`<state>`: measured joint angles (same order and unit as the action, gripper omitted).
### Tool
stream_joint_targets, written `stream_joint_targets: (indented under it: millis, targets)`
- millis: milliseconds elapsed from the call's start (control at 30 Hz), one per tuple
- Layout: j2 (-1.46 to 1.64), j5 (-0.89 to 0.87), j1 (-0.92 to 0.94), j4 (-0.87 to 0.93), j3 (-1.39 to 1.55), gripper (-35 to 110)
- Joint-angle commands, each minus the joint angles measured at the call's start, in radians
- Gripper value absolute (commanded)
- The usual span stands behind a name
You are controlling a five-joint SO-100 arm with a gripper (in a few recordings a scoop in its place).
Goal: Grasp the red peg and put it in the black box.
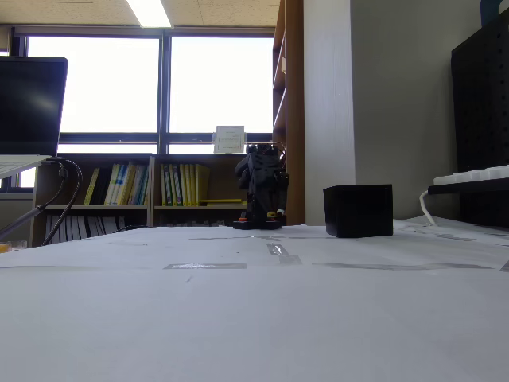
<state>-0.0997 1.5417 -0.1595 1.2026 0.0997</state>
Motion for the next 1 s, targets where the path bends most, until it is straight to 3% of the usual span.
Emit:
stream_joint_targets:
  millis: [0, 400, 567, 967]
  targets:
    - [-0.048, 0.008, 0.0, 0.041, -0.021, 0]
    - [-0.115, 0.041, 0.101, 0.052, -0.16, 0]
    - [-0.135, 0.094, 0.126, 0.229, -0.16, 0]
    - [-0.137, 0.021, 0.129, 0.221, -0.16, 1]
